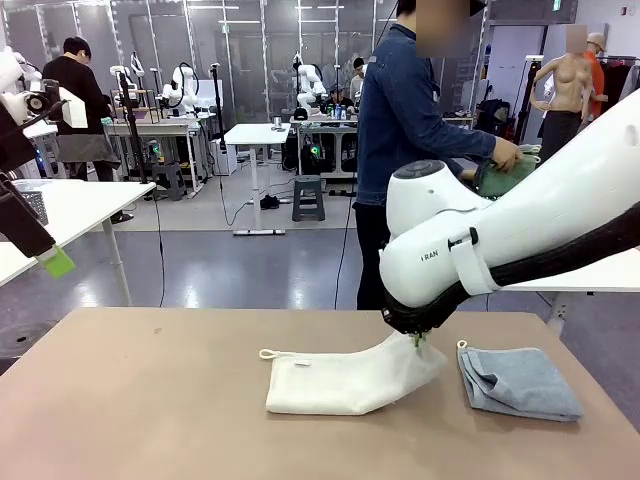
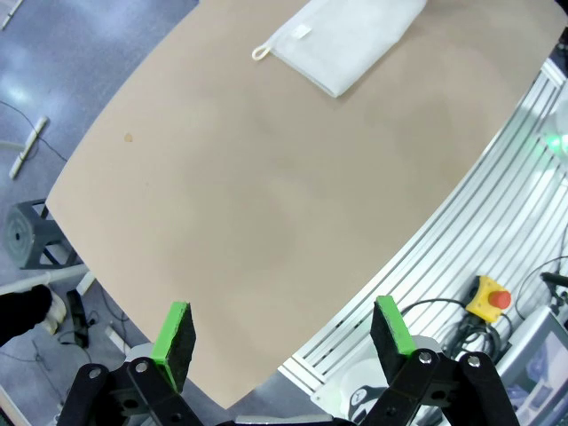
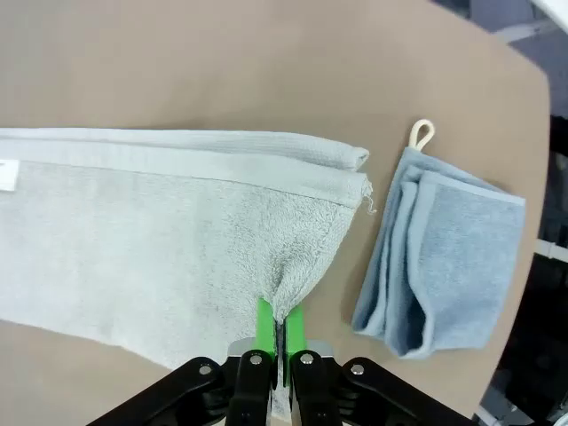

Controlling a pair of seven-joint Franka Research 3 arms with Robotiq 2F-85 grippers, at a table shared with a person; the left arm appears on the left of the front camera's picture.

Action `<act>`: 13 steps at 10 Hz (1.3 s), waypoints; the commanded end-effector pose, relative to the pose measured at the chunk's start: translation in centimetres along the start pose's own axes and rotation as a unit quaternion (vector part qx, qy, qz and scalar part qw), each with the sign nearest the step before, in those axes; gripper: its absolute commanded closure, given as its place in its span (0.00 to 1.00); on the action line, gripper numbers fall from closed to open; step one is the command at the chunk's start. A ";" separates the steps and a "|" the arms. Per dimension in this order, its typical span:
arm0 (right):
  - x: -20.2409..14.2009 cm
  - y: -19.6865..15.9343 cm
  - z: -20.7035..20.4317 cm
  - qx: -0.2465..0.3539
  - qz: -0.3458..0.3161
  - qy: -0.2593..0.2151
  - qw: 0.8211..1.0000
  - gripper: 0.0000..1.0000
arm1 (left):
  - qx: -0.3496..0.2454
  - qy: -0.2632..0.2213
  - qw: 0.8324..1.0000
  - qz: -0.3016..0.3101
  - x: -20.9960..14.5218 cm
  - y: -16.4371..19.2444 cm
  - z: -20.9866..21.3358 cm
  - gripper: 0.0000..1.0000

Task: Fold the towels and place them in the basket.
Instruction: When a person lays out a Towel with hook on the table, fold it in half twice.

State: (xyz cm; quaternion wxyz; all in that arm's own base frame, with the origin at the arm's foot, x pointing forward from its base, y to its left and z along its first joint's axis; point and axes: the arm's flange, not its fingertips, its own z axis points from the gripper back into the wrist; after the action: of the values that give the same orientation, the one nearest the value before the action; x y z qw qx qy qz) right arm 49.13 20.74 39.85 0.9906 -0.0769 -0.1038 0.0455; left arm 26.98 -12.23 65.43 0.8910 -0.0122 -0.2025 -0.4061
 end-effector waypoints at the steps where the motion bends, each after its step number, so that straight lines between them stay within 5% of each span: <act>1: -0.8 2.5 1.9 -0.014 0.010 -0.018 1.000 1.00 | 0.006 -0.007 1.000 -0.001 -0.1 -0.1 -0.2 0.00; 6: 0.6 11.9 5.6 0.072 0.069 -0.025 0.995 1.00 | 0.006 -0.007 1.000 -0.001 -0.1 -0.1 -0.2 0.00; 13: 3.6 18.3 0.8 0.112 0.043 0.038 0.992 1.00 | 0.006 -0.007 1.000 -0.001 -0.1 -0.1 -0.2 0.00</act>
State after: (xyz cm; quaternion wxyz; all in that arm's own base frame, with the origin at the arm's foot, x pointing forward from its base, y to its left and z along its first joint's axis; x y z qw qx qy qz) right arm 50.70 38.38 38.10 0.9914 0.0302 -0.0598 0.1122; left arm 26.96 -12.26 65.41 0.8909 -0.0120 -0.2026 -0.4064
